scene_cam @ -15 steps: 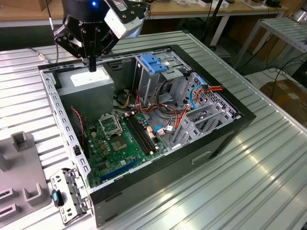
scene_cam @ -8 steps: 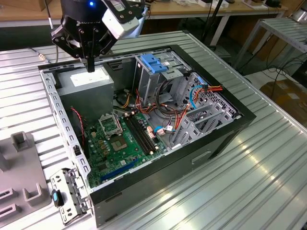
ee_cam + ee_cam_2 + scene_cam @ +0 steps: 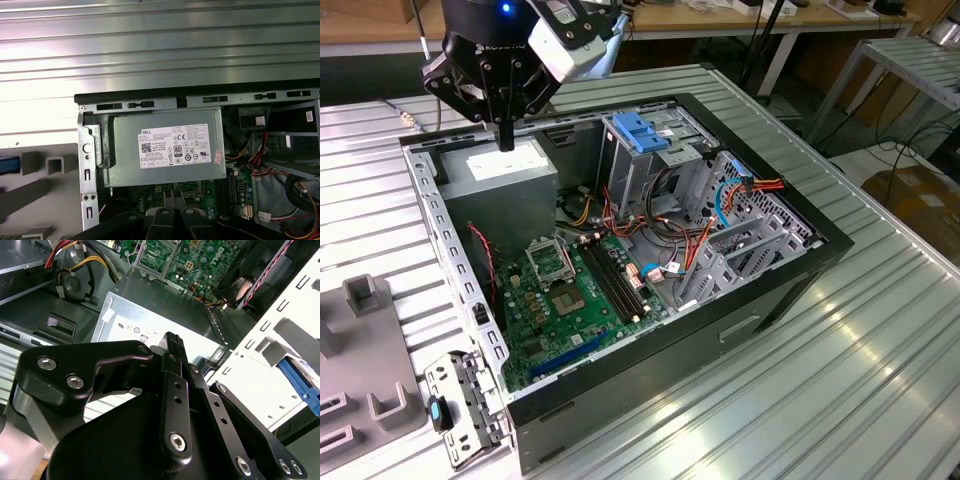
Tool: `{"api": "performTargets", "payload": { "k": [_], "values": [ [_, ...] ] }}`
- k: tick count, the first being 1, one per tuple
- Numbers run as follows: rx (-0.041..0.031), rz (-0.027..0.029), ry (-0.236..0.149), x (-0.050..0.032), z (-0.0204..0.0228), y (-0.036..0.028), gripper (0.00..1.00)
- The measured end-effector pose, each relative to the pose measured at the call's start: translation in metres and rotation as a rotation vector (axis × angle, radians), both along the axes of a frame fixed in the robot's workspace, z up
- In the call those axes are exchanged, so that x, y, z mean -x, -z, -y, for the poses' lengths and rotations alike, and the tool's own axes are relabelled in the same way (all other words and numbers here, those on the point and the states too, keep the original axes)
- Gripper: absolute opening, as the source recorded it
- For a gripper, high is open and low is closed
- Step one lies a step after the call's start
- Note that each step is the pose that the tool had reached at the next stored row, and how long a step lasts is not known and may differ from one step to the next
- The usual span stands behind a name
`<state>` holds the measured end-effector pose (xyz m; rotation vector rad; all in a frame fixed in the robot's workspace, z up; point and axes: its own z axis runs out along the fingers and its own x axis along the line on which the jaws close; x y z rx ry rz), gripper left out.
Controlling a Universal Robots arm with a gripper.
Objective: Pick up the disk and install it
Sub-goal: 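Reach for the disk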
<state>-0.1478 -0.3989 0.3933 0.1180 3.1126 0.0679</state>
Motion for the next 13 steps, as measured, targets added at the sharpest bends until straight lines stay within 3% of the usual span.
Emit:
{"api": "performTargets", "payload": {
  "k": [13],
  "values": [
    [0.0000, 0.0000, 0.000, 0.0044, 0.0000, 0.0000, 0.11]
  ]
}}
